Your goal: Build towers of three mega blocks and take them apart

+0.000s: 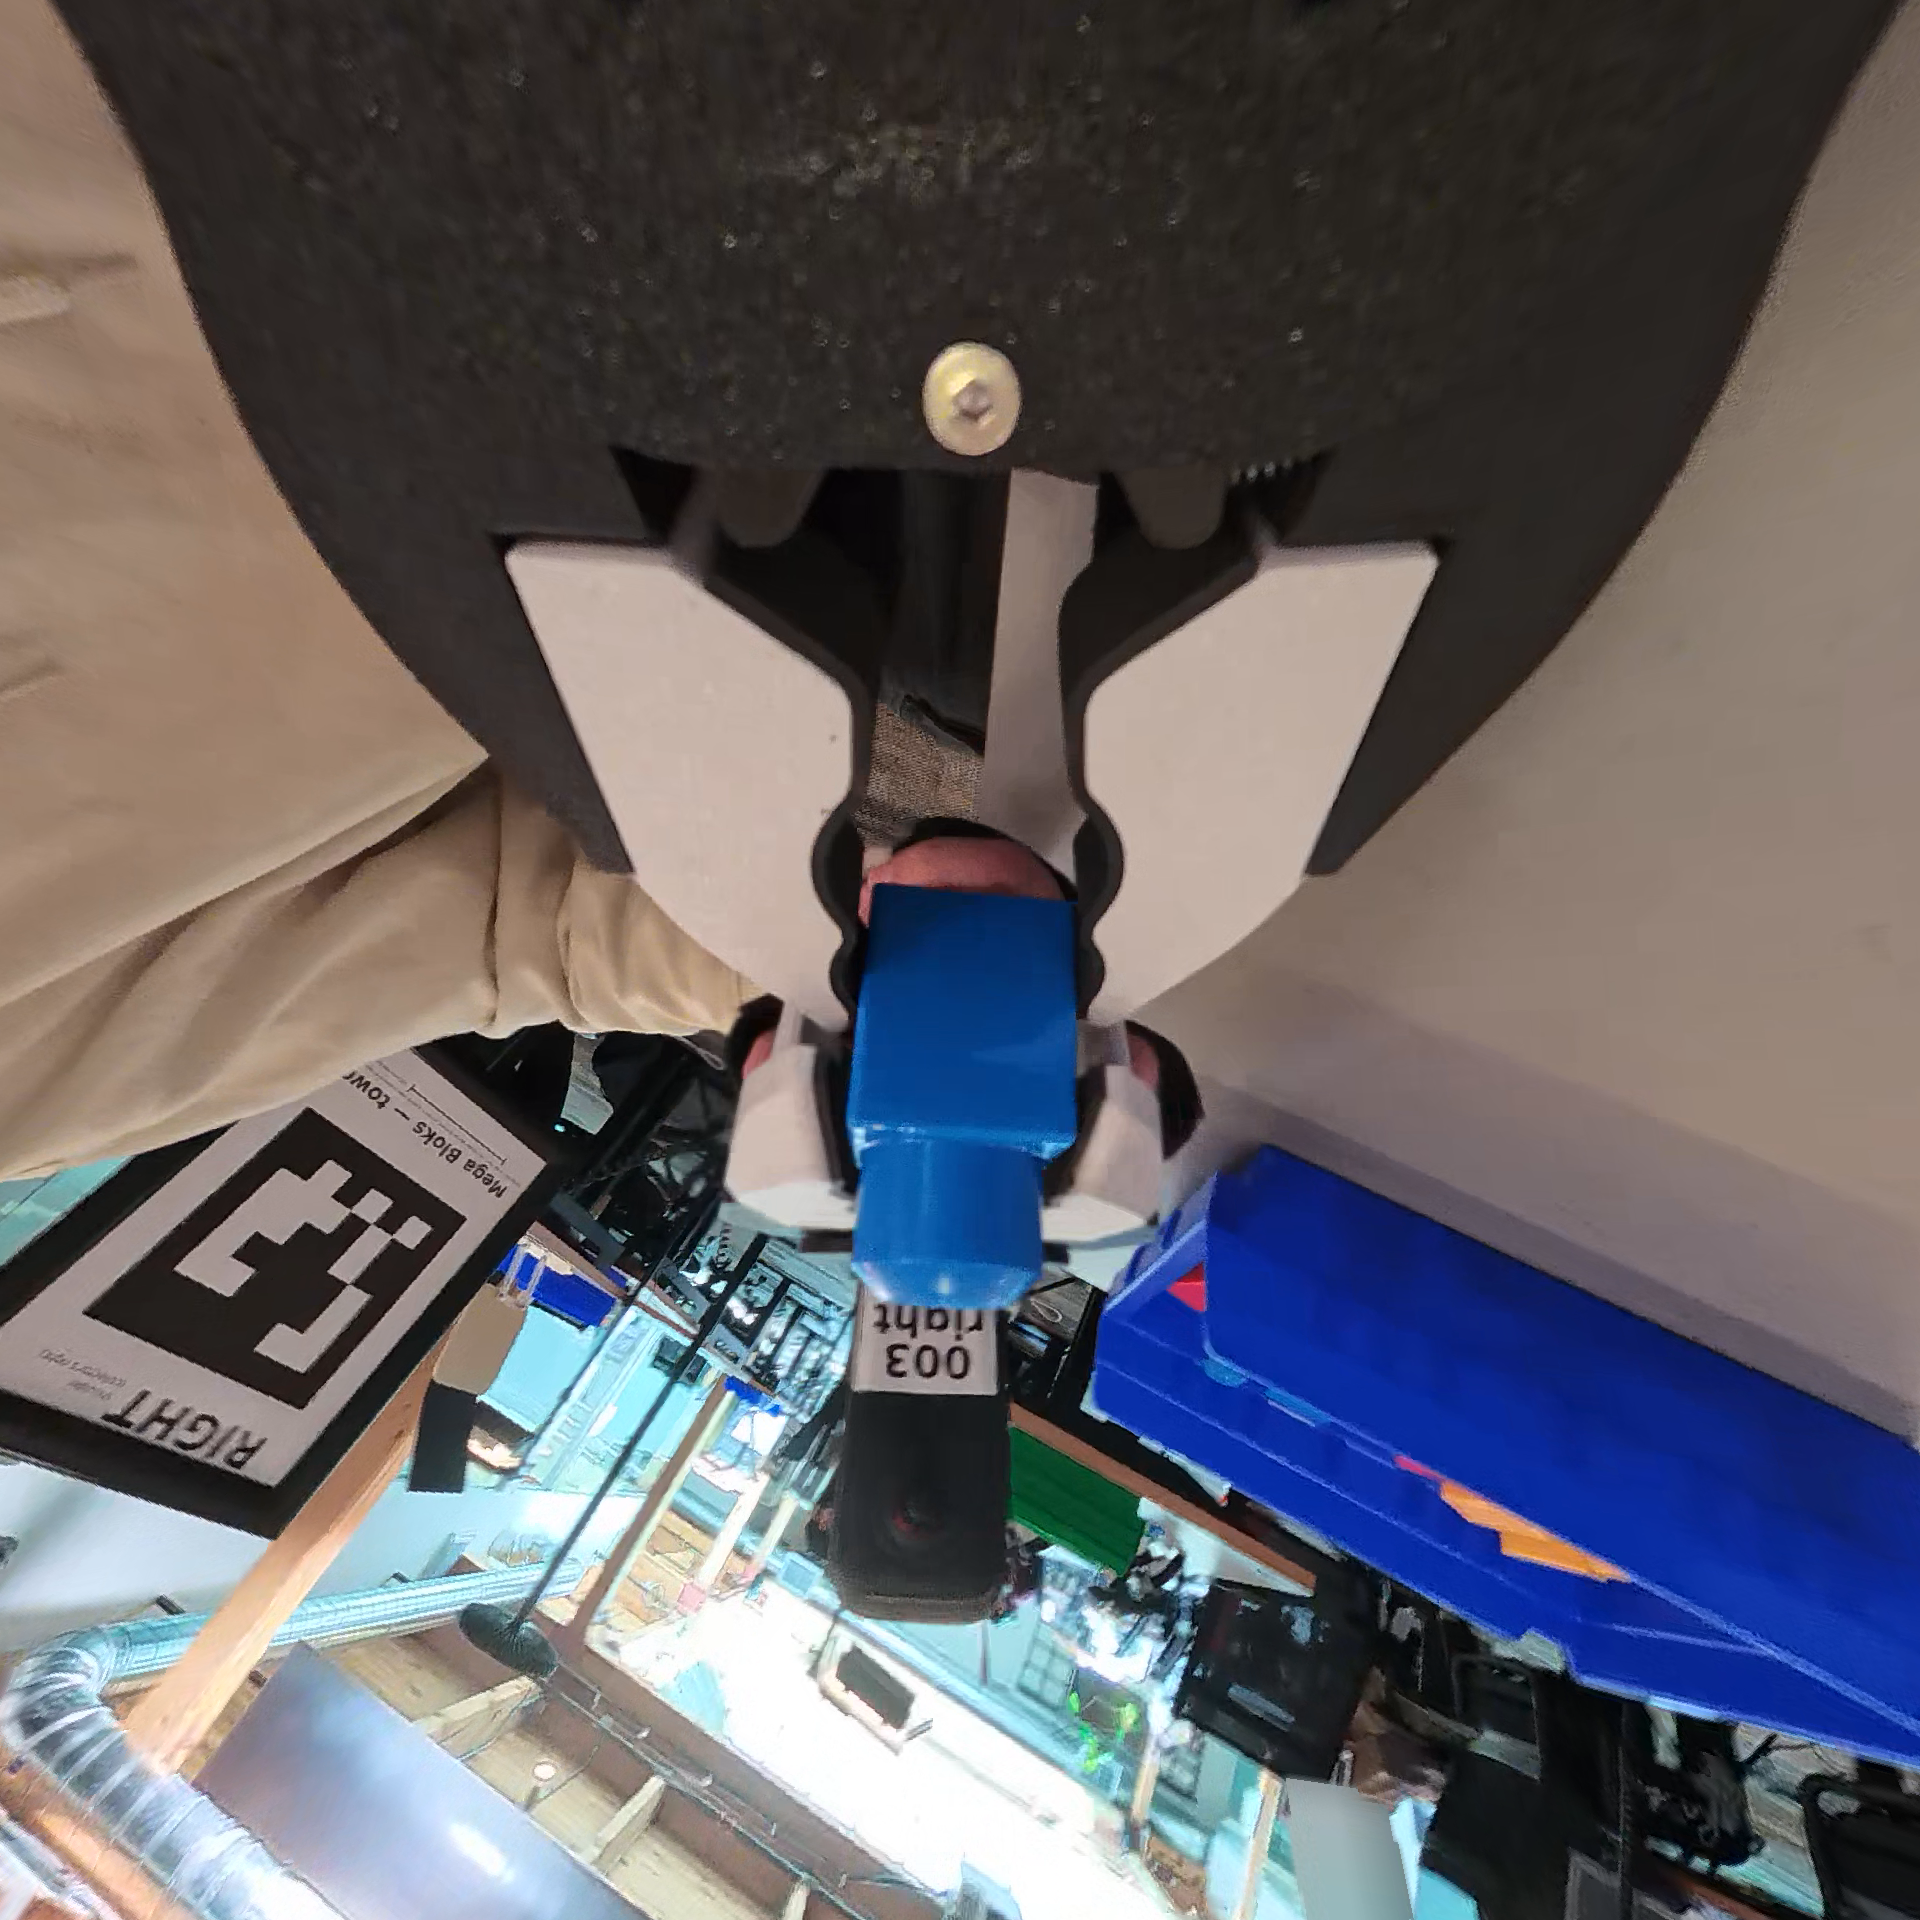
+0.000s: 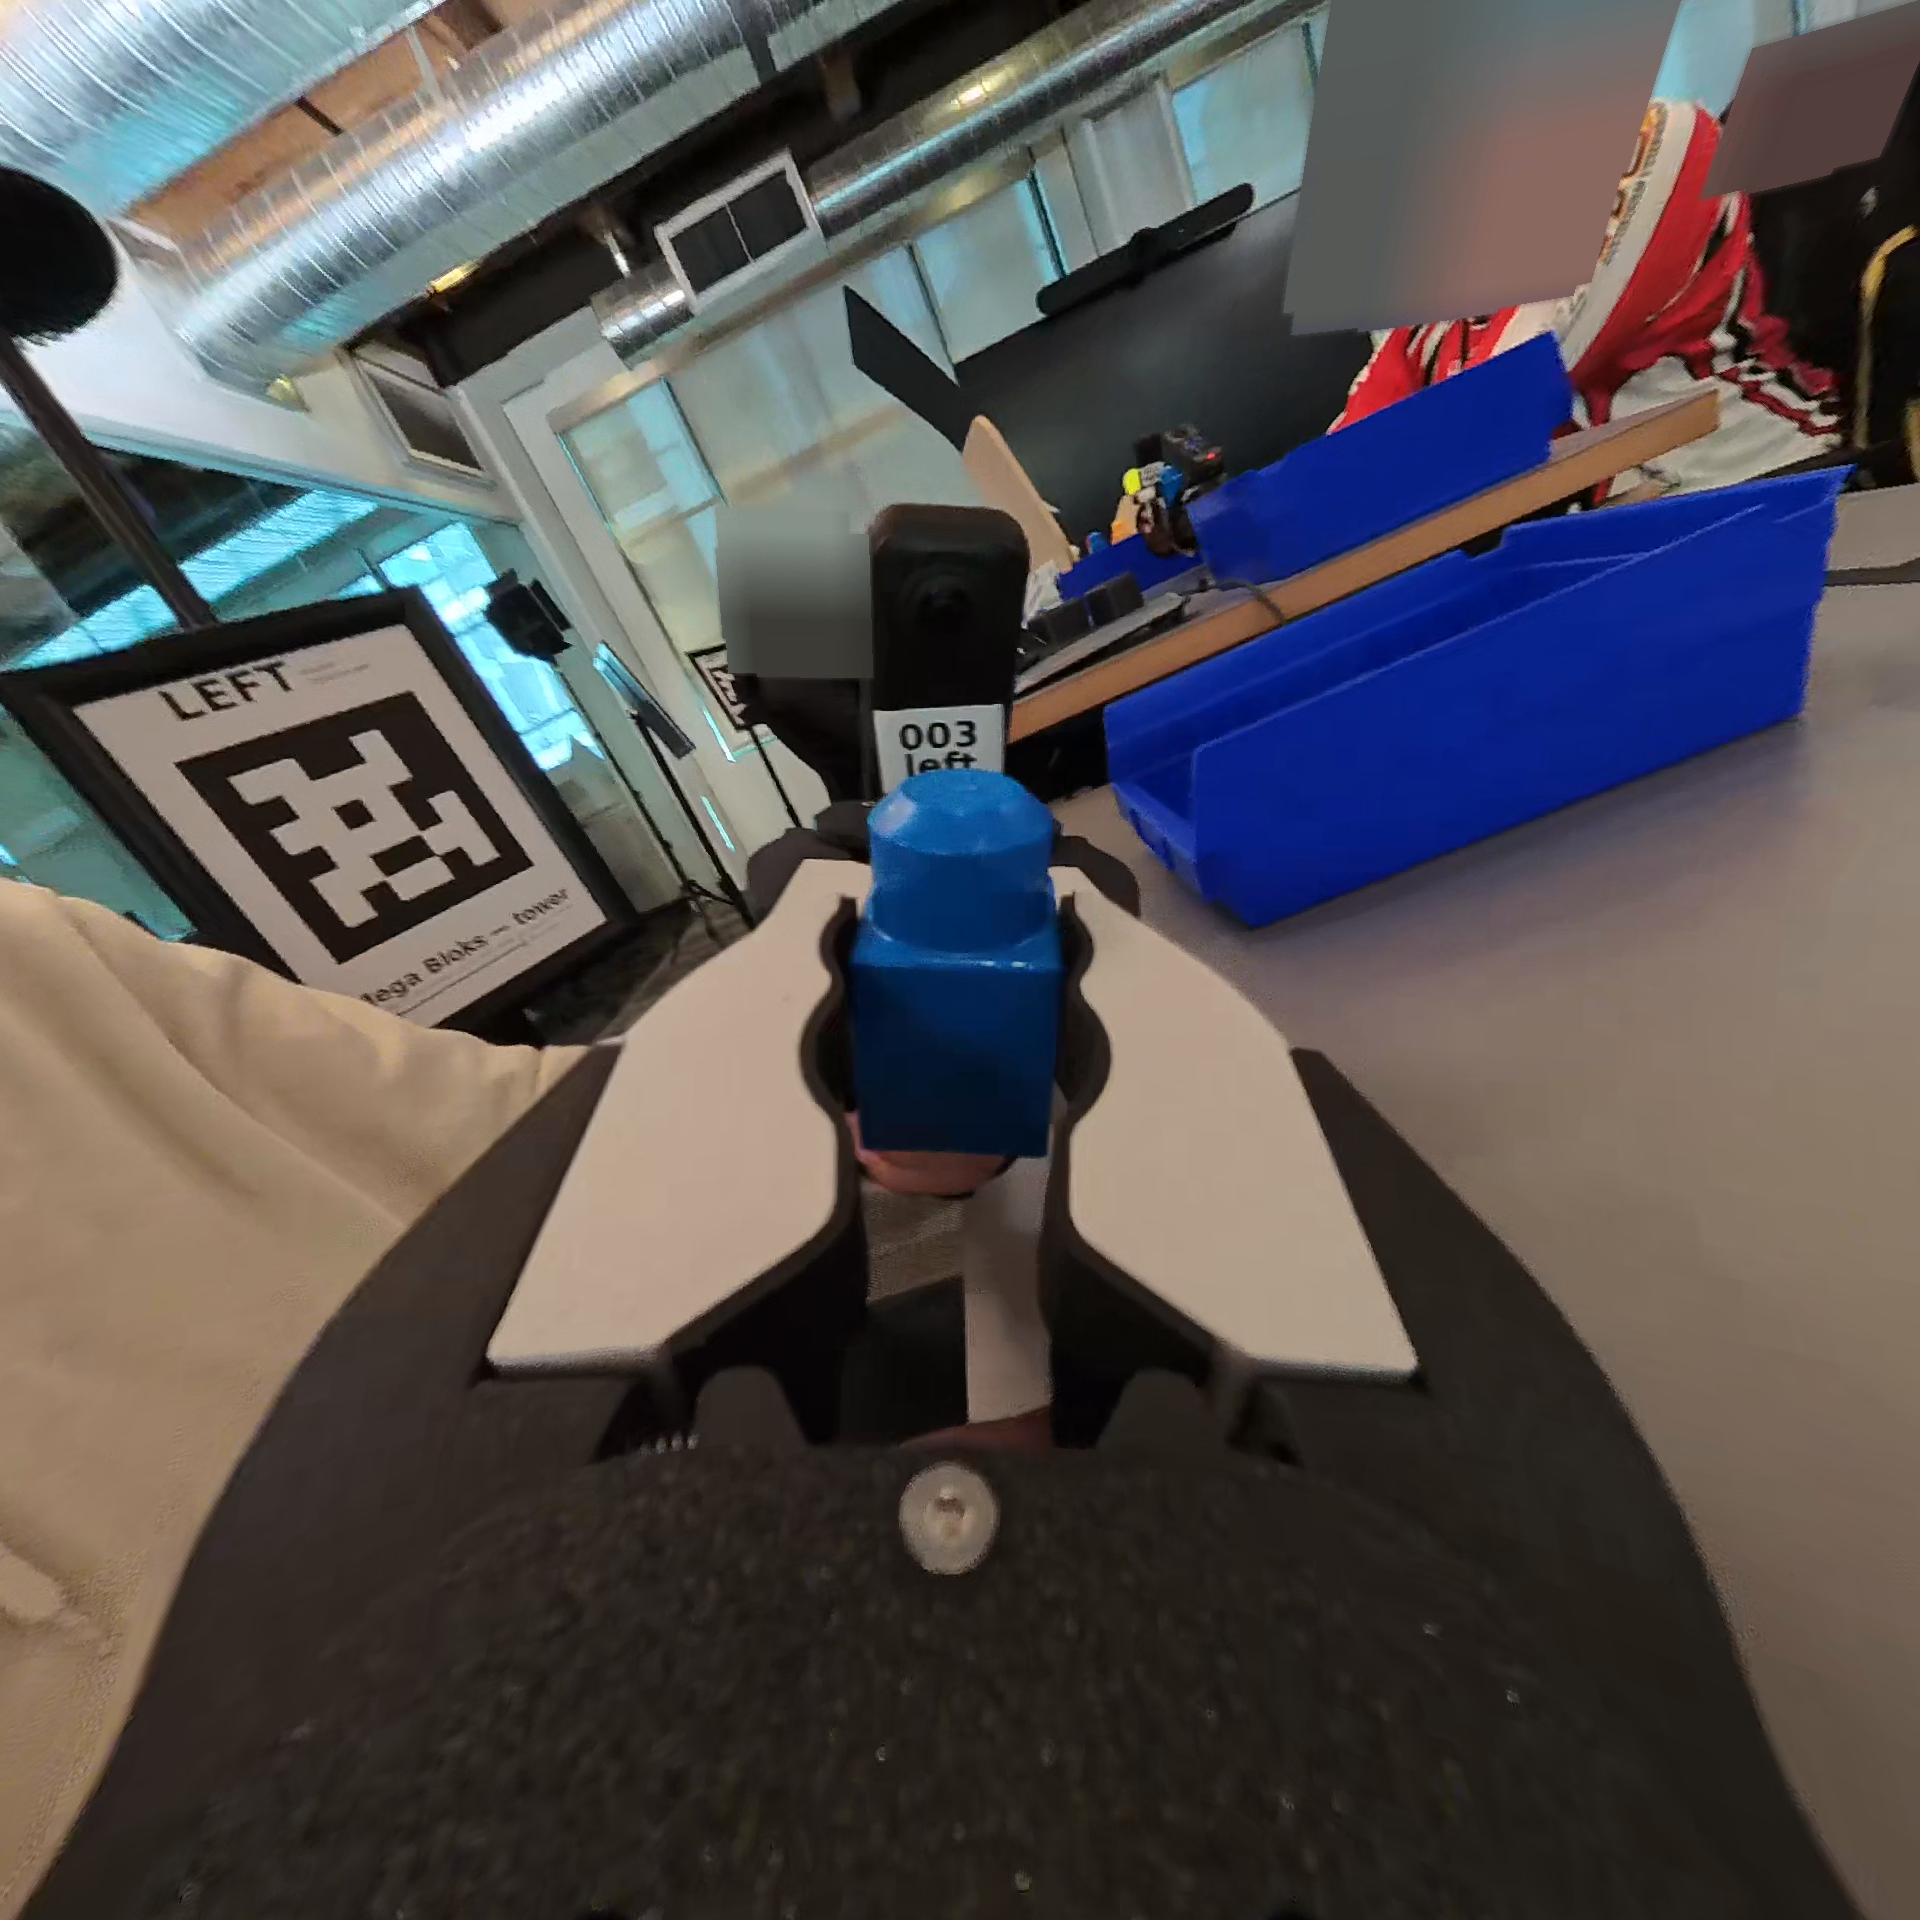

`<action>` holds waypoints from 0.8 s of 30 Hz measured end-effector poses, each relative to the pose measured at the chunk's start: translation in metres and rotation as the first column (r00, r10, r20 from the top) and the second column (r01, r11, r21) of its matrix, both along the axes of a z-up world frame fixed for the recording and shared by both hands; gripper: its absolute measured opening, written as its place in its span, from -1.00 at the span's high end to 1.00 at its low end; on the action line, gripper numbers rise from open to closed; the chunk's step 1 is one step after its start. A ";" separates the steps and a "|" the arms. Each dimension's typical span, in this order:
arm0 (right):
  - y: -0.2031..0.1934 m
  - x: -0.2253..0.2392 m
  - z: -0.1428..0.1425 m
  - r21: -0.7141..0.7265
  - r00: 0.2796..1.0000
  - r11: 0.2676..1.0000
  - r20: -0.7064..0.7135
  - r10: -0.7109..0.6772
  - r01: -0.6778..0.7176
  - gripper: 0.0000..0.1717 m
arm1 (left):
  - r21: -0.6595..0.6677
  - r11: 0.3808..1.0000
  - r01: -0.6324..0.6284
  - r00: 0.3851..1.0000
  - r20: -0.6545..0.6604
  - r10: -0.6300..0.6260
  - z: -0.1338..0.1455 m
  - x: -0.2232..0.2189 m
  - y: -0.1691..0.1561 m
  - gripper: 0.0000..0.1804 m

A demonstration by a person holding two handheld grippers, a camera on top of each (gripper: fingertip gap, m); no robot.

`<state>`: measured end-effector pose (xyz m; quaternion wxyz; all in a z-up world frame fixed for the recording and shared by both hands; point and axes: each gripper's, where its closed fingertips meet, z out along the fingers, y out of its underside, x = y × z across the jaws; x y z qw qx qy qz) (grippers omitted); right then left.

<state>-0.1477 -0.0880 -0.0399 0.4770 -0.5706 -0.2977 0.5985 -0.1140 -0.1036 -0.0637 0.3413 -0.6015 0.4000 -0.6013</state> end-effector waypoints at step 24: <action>0.210 0.312 0.032 -0.021 0.639 0.744 0.529 -0.558 0.667 0.58 | 0.325 0.935 -0.140 0.959 -0.190 0.209 -0.002 -0.007 0.010 0.22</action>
